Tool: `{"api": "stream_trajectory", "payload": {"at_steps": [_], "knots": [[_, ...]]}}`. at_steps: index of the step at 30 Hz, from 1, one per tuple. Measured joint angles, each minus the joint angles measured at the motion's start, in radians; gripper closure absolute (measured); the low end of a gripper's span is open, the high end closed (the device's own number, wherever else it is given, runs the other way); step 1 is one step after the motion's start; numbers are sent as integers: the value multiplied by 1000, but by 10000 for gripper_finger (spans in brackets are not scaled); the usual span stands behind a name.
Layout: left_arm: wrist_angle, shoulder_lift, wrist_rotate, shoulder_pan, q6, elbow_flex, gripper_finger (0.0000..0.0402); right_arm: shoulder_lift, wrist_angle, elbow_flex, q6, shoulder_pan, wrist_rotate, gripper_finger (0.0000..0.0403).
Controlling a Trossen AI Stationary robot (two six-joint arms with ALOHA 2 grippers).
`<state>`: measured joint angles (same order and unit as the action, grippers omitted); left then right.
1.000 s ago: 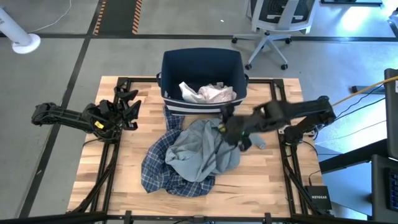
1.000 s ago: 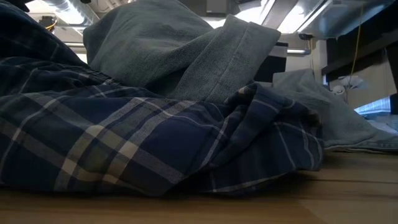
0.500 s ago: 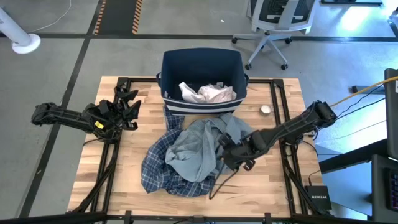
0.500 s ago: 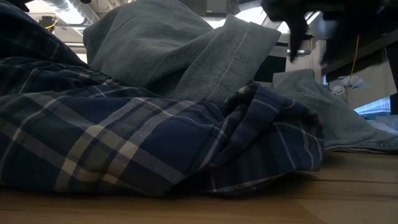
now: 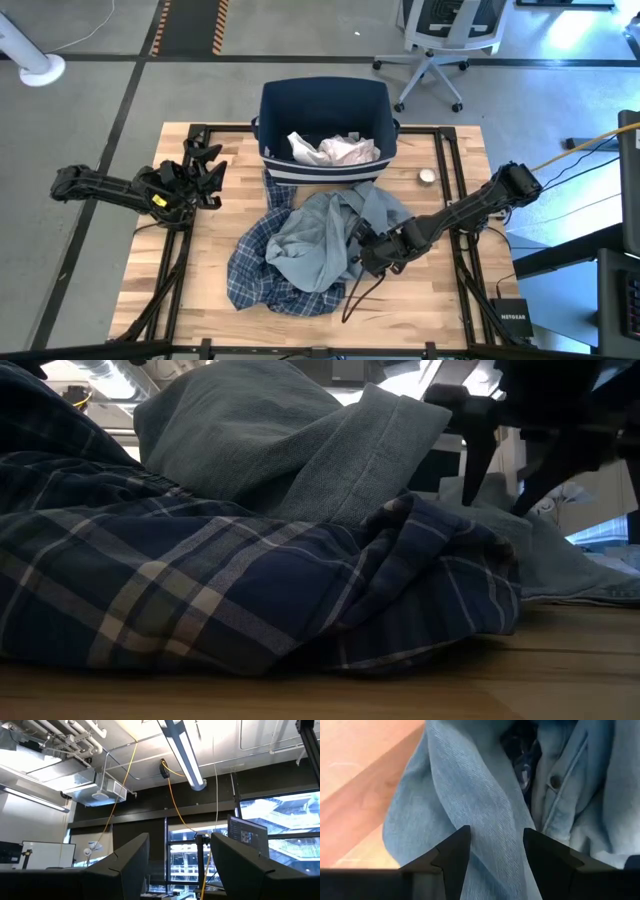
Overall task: Sort clothes
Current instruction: Put the blue long sleeve shirt into the blue laundry bin
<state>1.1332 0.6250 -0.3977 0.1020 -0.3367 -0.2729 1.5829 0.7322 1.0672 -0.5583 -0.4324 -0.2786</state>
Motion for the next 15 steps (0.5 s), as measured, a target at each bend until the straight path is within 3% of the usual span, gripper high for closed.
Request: {"api": "stream_trajectory", "payload": {"at_steps": [4, 10, 15], "knots": [[0, 0, 0, 0, 0, 0, 194, -1, -2, 0, 1, 0, -7, 240], [0, 0, 0, 0, 0, 0, 194, -2, 35, 17, 1, 0, -8, 381], [0, 0, 0, 0, 0, 0, 194, -19, 213, 157, 52, 0, -54, 369]]}}
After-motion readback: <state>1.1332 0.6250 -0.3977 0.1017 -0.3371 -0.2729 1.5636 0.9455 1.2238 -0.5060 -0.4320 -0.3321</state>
